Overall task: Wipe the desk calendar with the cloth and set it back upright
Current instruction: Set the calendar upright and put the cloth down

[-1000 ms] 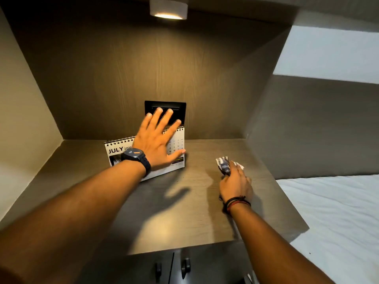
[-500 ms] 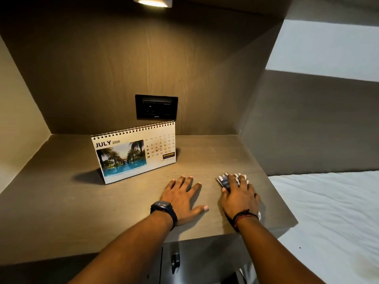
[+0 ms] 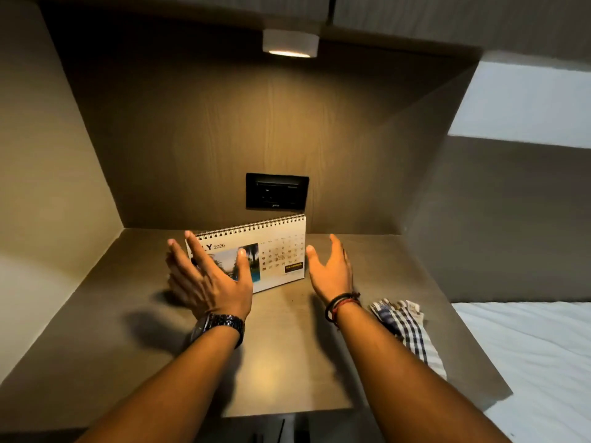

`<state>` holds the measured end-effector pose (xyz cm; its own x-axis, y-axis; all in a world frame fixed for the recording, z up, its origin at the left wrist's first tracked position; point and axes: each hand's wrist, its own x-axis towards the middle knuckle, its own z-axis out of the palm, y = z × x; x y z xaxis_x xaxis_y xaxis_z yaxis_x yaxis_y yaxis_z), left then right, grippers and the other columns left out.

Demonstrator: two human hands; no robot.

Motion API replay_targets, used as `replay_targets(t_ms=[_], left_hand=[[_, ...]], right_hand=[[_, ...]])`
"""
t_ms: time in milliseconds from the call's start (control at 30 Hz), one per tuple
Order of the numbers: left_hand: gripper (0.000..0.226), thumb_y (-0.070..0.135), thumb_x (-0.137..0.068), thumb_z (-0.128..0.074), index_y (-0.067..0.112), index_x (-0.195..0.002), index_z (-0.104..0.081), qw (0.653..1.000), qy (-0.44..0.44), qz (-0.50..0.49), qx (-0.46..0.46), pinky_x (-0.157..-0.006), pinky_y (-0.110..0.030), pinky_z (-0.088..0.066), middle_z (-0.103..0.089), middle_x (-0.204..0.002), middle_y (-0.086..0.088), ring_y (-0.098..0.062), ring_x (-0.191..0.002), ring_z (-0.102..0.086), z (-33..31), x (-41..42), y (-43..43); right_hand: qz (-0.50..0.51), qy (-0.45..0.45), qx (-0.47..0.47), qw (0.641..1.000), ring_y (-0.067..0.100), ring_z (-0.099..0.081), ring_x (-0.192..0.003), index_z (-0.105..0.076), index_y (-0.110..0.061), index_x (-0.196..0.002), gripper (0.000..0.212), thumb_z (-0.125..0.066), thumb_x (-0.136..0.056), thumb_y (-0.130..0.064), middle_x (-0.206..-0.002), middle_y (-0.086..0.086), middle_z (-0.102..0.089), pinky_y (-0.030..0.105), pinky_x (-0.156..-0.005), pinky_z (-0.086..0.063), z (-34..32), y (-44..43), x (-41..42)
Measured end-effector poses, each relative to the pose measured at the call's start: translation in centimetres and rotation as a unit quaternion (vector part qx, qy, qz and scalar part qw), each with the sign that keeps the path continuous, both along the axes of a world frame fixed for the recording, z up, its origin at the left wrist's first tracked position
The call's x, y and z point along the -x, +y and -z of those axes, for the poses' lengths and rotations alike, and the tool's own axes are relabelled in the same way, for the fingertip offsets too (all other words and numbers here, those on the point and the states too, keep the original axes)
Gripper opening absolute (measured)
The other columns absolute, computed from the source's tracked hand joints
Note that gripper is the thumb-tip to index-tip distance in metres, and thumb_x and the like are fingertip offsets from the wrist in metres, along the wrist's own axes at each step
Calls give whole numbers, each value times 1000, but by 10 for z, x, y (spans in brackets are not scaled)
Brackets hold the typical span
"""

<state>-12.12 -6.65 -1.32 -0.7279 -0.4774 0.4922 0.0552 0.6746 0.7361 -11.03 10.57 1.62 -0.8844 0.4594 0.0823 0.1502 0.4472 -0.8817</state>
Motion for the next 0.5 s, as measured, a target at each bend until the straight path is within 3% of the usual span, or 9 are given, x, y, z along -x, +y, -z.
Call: replay_targets(t_ms=[100, 167, 200, 267, 367, 500], left_hand=[[85, 60, -80, -44, 22, -146, -8, 998, -34, -4, -60, -105, -54, -21, -14, -154, -15, -35, -136, -20, -3, 10, -12], [81, 57, -84, -49, 24, -146, -9, 984, -75, 28, -157, -99, -53, -31, -24, -149, -17, -37, -129, -31, 0, 17, -14], [80, 56, -84, -50, 25, -145, -10, 977, -91, 43, -187, -96, -51, -34, -29, -146, -17, -38, -126, -36, 2, 20, -15], [74, 57, -83, -50, 26, -142, -17, 970, -105, 60, -209, -90, -50, -40, -38, -140, -16, -38, -117, -43, 5, 29, -21], [64, 61, -82, -49, 25, -131, -30, 961, -112, 79, -242, -77, -41, -42, -47, -130, -13, -35, -102, -52, 2, 53, -38], [50, 63, -80, -49, 23, -108, -40, 948, -112, 79, -287, -68, -38, -38, -54, -111, -8, -26, -83, -51, -2, 88, -65]], right_hand=[[-23, -35, 82, 996, 31, -29, -143, -15, -23, -149, 77, -54, -87, -49, -158, 8, -26, 46, -114, -28, -11, -19, 24], [-31, -55, 144, 988, 31, -41, -136, -18, -24, -148, 76, -52, -87, -54, -154, 8, -34, 47, -108, -37, -13, -27, 37], [-34, -56, 176, 982, 27, -54, -123, -27, -23, -144, 68, -50, -87, -54, -147, 8, -45, 45, -97, -48, -13, -31, 41], [-26, -49, 198, 979, 19, -64, -95, -44, -25, -124, 48, -47, -87, -56, -127, 7, -62, 39, -77, -55, -13, -41, 46], [9, -41, 197, 979, 28, -63, -102, -43, -26, -118, 47, -48, -84, -58, -123, 7, -60, 52, -91, -53, -9, -59, 53], [10, -30, 201, 979, 29, -59, -111, -38, -28, -129, 55, -49, -84, -57, -128, 7, -55, 54, -97, -49, -2, -86, 57]])
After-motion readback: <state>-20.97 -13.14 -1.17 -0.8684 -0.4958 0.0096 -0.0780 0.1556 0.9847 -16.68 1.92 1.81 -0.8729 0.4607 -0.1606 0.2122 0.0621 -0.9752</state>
